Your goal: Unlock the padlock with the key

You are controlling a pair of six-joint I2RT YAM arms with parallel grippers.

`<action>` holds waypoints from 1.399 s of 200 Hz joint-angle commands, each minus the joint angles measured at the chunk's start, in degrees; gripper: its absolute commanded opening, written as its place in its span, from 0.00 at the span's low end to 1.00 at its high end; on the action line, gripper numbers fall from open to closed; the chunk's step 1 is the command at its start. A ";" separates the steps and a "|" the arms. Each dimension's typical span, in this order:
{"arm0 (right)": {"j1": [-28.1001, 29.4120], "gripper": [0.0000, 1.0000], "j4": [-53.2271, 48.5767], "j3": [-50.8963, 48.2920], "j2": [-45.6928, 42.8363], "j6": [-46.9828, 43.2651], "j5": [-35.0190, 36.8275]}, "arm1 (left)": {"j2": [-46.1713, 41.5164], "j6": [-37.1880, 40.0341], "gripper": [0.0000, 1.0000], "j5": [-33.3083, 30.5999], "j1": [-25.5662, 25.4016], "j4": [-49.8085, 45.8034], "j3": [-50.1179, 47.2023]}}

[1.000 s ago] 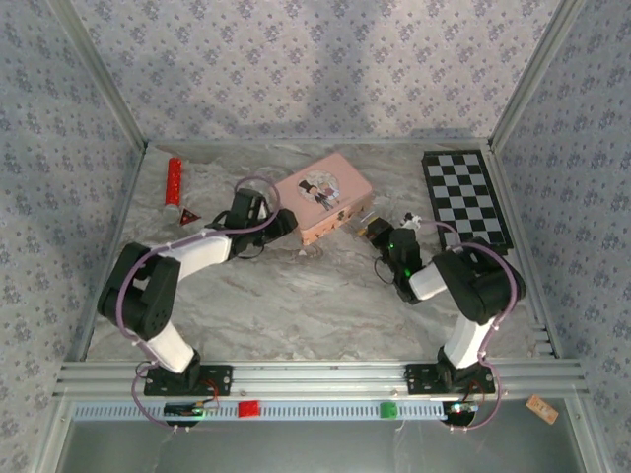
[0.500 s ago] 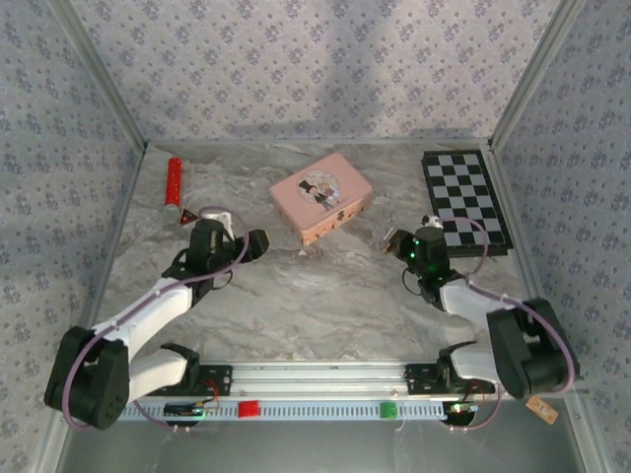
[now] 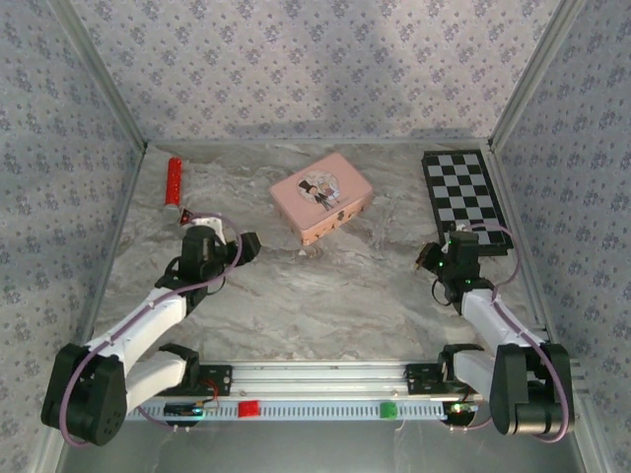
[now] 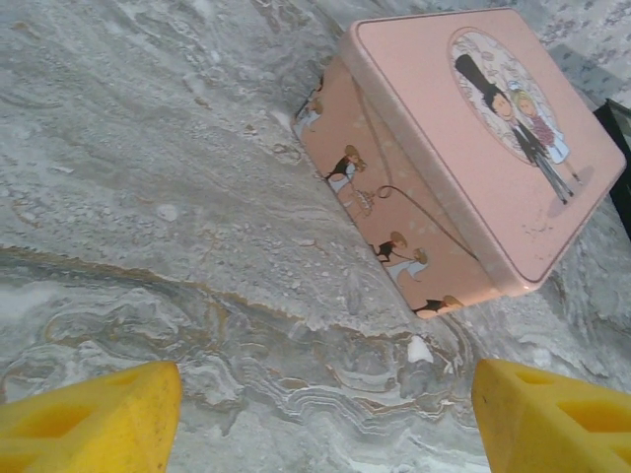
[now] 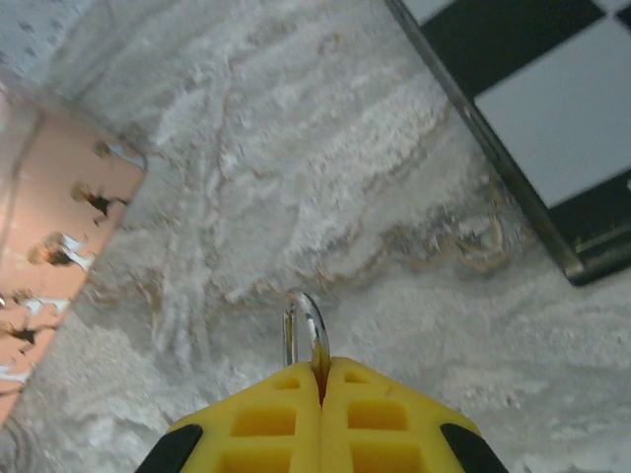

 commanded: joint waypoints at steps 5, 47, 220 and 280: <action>-0.25 0.00 -5.15 2.04 1.32 -3.95 -0.42 | -2.15 -2.38 0.78 -3.36 0.59 1.08 -0.63; -0.82 0.00 -5.68 3.60 5.89 -5.14 1.27 | -6.22 -7.33 0.80 -6.06 3.95 -0.09 -3.43; -0.13 0.60 -10.05 13.79 17.84 -6.10 -0.56 | -7.32 -4.30 0.83 -1.39 11.68 -6.73 -2.11; 3.93 0.77 -22.03 21.58 9.00 -8.94 7.50 | -1.37 2.24 1.00 -5.39 14.21 -13.86 8.72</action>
